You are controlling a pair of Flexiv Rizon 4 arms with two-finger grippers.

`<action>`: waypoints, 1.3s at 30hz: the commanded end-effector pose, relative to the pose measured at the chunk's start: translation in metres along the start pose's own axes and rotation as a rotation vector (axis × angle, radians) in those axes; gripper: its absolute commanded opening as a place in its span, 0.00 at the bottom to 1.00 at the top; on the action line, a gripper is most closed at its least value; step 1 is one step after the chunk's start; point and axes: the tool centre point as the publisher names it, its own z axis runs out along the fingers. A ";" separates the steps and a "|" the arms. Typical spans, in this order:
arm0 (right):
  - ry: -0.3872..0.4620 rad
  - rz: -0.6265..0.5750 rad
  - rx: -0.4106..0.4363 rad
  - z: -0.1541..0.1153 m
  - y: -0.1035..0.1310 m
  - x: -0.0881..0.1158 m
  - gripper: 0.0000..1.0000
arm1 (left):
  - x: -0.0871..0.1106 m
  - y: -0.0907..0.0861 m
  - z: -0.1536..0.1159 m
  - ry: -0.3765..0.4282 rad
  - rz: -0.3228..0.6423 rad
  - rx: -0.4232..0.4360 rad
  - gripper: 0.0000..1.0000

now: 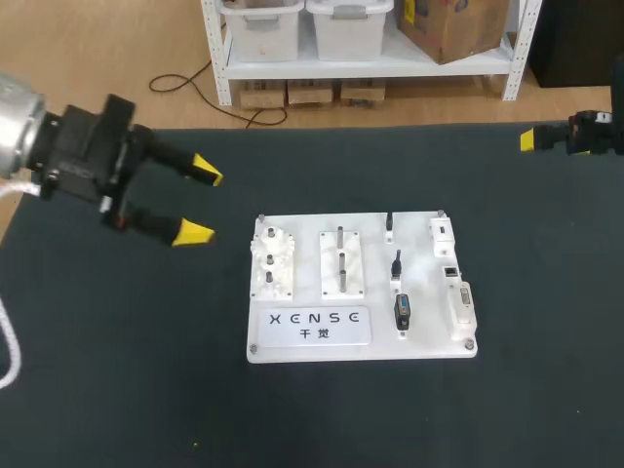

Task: Insert the Ethernet cable into its matching sockets.

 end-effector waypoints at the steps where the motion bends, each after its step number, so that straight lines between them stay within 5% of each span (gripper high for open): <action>1: 0.000 0.000 0.001 0.000 0.000 0.000 1.00 | -0.009 -0.013 0.029 0.013 0.016 -0.024 1.00; 12: 0.000 0.000 0.001 0.000 0.000 0.000 1.00 | -0.018 -0.021 0.091 0.016 0.083 0.060 1.00; 20: 0.000 0.000 0.001 0.000 0.000 0.000 1.00 | -0.010 0.000 0.127 0.046 0.090 0.036 1.00; 29: 0.000 0.000 0.001 0.000 0.000 0.000 1.00 | -0.004 0.016 0.142 0.144 0.075 -0.072 1.00; 39: 0.000 0.000 0.001 0.000 0.000 0.000 1.00 | 0.009 0.018 0.144 0.196 0.059 -0.098 1.00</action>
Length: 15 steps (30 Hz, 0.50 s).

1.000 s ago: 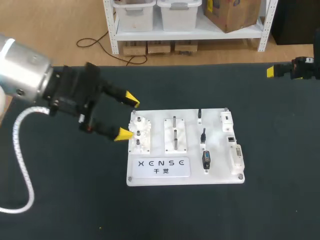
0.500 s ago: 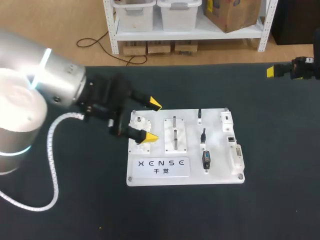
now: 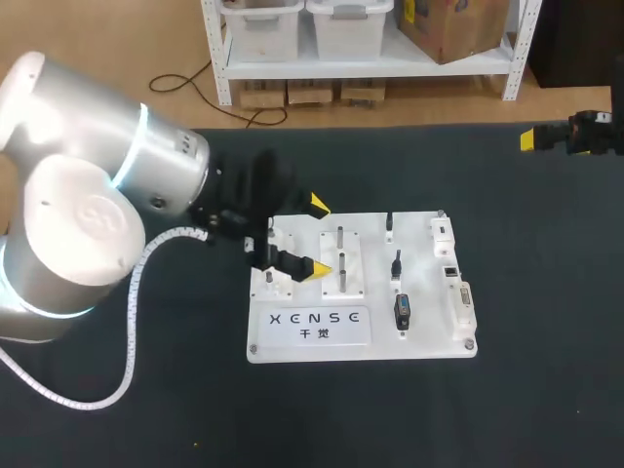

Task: Insert the Ethernet cable into its matching sockets.

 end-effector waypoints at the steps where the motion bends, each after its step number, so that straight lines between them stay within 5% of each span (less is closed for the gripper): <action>1: 0.000 0.000 0.001 0.000 0.000 0.000 1.00 | 0.003 0.001 0.002 0.025 -0.001 -0.007 1.00; 15: 0.000 0.000 0.001 0.000 0.000 0.000 1.00 | 0.012 0.014 0.009 0.067 -0.053 0.009 1.00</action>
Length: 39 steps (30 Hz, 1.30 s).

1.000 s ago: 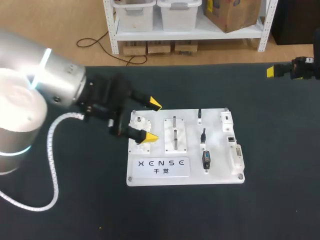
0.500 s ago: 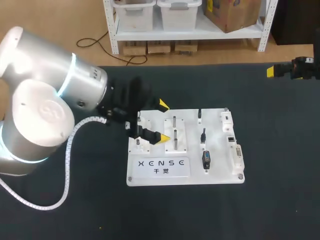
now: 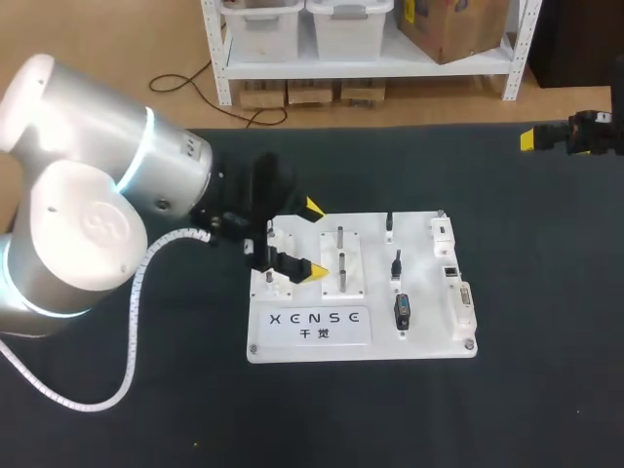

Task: Insert the Ethernet cable into its matching sockets.

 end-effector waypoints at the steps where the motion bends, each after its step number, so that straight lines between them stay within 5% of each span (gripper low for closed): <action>1: 0.000 0.000 0.001 0.000 0.000 0.000 1.00 | -0.003 0.007 0.003 0.030 -0.013 0.017 1.00; 13: 0.000 0.000 0.001 0.000 0.000 0.000 1.00 | -0.003 0.007 0.003 0.030 -0.013 0.017 1.00; 24: 0.064 -0.023 0.019 0.035 0.047 -0.012 1.00 | -0.003 0.007 0.003 0.030 -0.013 0.017 1.00; 39: 0.247 -0.071 0.280 0.053 0.122 0.010 1.00 | -0.003 0.007 0.003 0.030 -0.013 0.017 1.00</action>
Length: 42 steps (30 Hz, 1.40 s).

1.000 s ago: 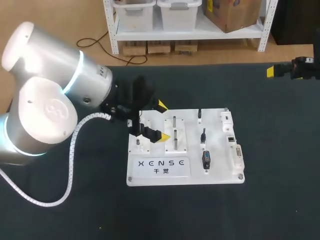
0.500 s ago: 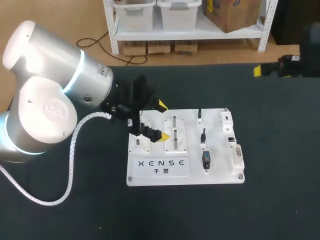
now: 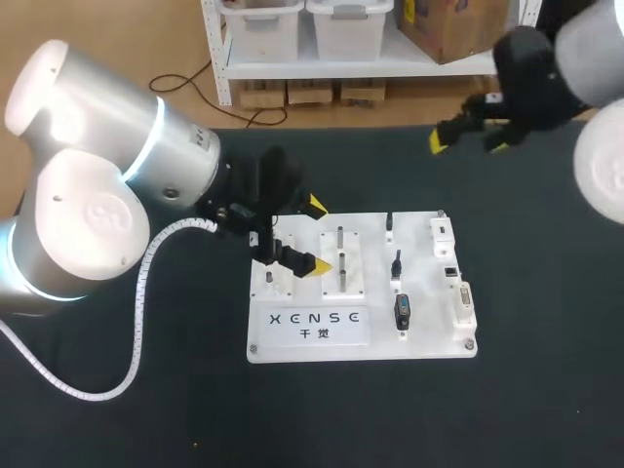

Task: Insert the Ethernet cable into its matching sockets.

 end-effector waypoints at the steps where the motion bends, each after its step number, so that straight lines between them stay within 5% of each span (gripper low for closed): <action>1: -0.008 0.010 0.230 0.006 0.024 0.013 1.00 | 0.000 0.001 0.001 0.005 0.000 0.002 1.00; 9: 0.051 0.053 0.356 0.019 0.053 0.039 1.00 | 0.000 0.001 0.001 0.005 0.000 0.002 1.00; 19: 0.157 0.111 0.410 0.037 0.068 0.071 1.00 | 0.000 0.001 0.001 0.005 0.000 0.002 1.00; 28: 0.209 0.148 0.413 0.057 0.062 0.104 1.00 | 0.000 0.001 0.001 0.005 0.000 0.002 1.00; 42: 0.239 0.124 0.337 0.094 0.059 0.120 1.00 | 0.000 0.001 0.001 0.005 0.000 0.002 1.00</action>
